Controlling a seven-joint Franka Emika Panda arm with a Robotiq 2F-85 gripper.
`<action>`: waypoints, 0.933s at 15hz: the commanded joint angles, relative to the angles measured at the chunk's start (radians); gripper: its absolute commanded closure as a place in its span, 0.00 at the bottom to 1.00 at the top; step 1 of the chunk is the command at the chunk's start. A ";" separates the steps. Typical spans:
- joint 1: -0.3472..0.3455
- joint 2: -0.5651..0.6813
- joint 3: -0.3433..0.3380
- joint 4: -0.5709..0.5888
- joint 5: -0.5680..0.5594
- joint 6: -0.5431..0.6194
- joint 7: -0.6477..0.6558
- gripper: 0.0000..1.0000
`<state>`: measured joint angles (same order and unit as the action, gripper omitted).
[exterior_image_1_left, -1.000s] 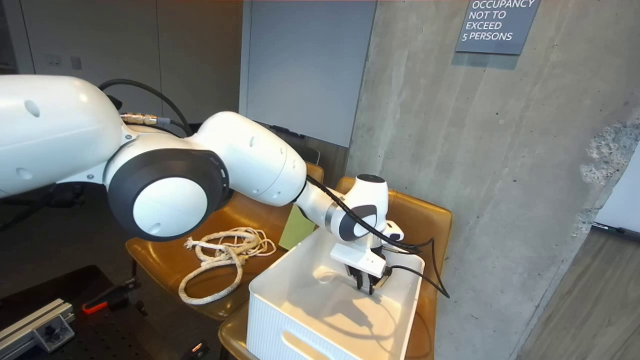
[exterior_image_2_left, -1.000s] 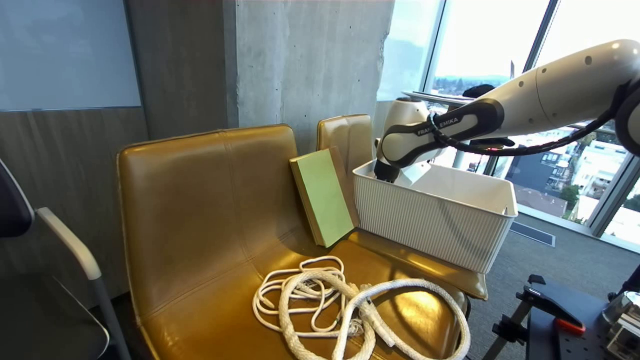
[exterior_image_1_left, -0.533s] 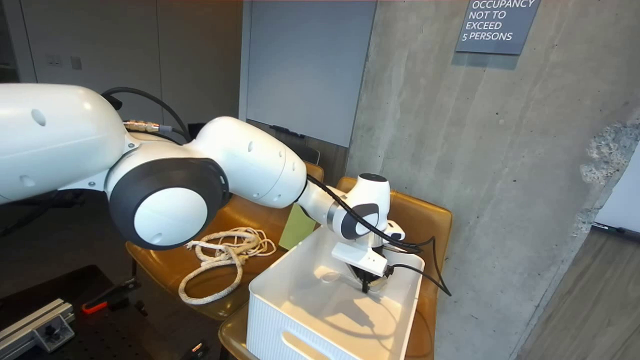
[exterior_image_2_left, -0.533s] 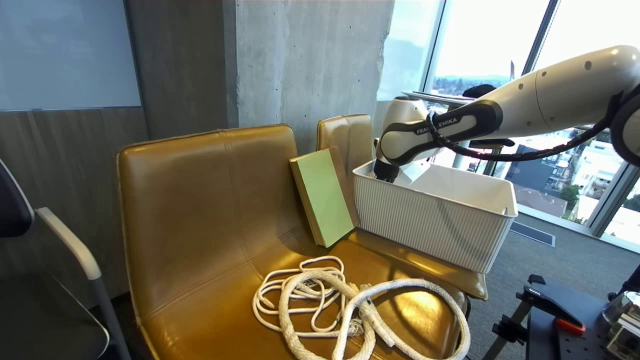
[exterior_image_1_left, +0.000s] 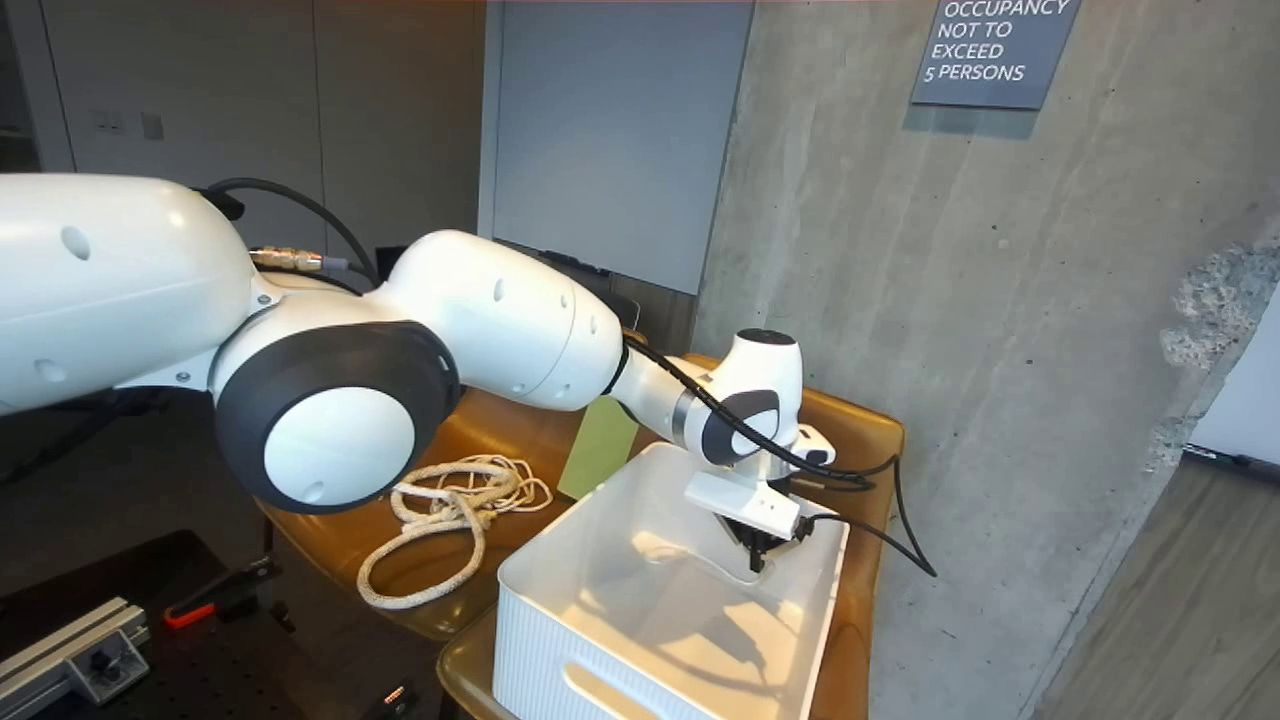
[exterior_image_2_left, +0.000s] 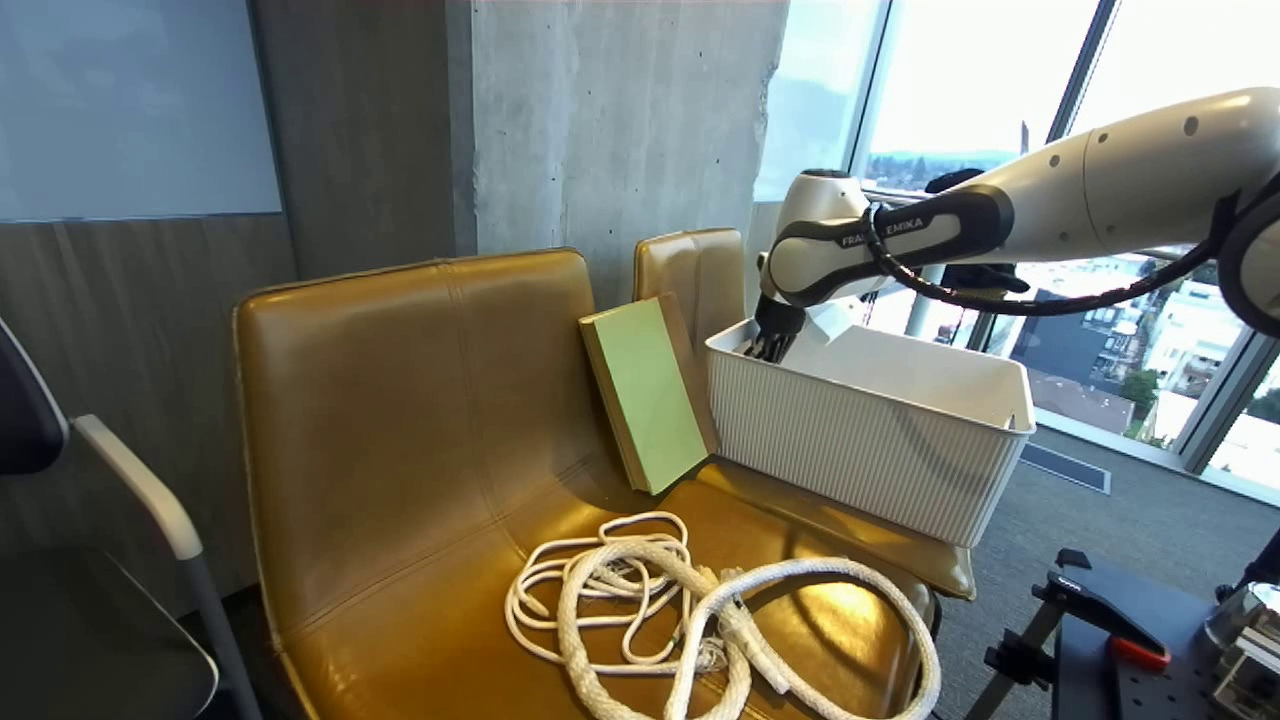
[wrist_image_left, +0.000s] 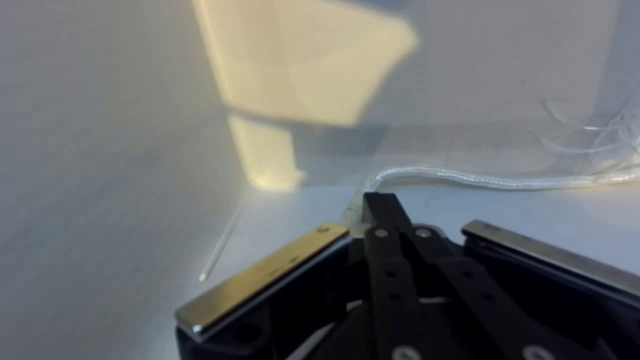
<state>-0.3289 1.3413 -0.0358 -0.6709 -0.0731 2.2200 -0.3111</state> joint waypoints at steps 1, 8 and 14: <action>-0.021 0.005 0.008 0.061 0.005 -0.038 -0.037 1.00; -0.008 0.043 0.017 0.064 0.007 -0.030 -0.033 0.95; -0.006 0.046 0.010 0.065 0.003 -0.029 -0.028 0.66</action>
<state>-0.3324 1.3724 -0.0311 -0.6420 -0.0731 2.2121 -0.3260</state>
